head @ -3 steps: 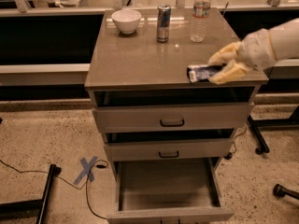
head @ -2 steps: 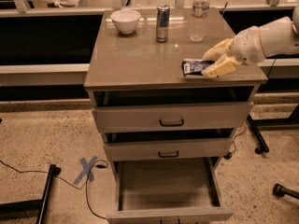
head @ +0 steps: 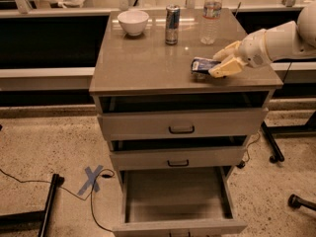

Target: Pick rxbar blueberry from bottom drawer and place on counter

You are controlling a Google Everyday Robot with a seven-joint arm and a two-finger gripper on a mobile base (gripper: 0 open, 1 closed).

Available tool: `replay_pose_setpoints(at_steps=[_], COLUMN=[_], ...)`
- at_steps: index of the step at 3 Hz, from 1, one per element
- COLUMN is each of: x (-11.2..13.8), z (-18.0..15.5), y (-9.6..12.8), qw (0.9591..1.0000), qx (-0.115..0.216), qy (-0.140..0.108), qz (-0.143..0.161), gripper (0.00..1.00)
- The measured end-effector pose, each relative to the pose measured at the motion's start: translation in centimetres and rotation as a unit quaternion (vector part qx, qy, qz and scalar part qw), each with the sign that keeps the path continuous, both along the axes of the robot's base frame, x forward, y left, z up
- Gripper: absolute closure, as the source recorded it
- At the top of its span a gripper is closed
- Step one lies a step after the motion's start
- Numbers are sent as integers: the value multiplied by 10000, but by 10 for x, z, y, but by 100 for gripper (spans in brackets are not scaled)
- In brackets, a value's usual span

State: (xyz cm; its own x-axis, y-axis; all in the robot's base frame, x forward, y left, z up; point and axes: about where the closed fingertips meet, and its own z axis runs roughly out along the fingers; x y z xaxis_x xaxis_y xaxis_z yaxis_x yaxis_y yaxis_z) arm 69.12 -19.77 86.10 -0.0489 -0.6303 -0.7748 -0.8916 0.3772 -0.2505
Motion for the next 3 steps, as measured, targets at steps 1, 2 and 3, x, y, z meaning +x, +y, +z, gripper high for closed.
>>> replay_pose_setpoints(at_steps=[1,2,3], x=[6,2,-5], z=[-8,-13,-13], y=[-2,9,12], qw=[9997,9988,9958], qx=[37,248,269], qy=[152,61,-75], qz=[-196,418,870], gripper=[61,30,6])
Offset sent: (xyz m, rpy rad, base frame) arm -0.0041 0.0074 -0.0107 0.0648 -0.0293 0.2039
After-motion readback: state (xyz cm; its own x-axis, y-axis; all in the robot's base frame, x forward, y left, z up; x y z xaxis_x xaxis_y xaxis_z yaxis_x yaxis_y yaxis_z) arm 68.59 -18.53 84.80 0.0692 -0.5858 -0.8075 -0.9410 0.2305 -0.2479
